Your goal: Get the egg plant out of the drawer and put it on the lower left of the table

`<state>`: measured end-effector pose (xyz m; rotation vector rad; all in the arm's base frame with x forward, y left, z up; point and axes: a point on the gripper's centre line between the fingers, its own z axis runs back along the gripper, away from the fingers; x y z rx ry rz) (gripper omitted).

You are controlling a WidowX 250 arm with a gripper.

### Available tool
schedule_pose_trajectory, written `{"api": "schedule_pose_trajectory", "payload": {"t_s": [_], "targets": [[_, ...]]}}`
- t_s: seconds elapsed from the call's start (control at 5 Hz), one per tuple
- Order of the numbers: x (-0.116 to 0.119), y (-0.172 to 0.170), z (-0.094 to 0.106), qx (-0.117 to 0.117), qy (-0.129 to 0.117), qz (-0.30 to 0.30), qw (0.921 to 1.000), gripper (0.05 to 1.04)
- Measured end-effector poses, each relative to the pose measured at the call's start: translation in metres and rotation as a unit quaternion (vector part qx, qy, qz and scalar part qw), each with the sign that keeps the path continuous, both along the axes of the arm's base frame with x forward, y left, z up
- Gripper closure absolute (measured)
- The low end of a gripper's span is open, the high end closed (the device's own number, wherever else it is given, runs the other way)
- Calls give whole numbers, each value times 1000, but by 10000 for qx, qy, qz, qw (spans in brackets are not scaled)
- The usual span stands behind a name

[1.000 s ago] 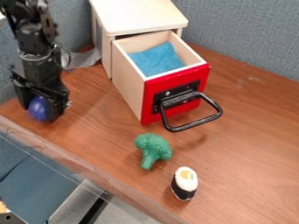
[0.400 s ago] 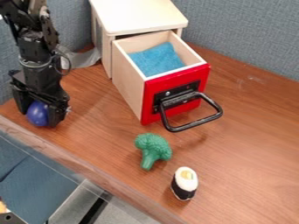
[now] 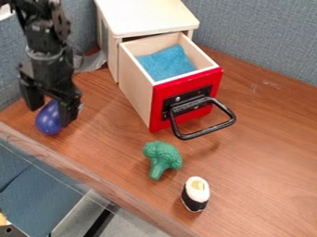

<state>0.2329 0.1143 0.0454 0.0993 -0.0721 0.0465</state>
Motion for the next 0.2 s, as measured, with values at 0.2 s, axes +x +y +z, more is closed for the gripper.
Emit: {"api": "schedule_pose_trajectory", "payload": {"t_s": [0.2], "targets": [[6, -5, 30, 78, -230, -20, 9997, 83]]}}
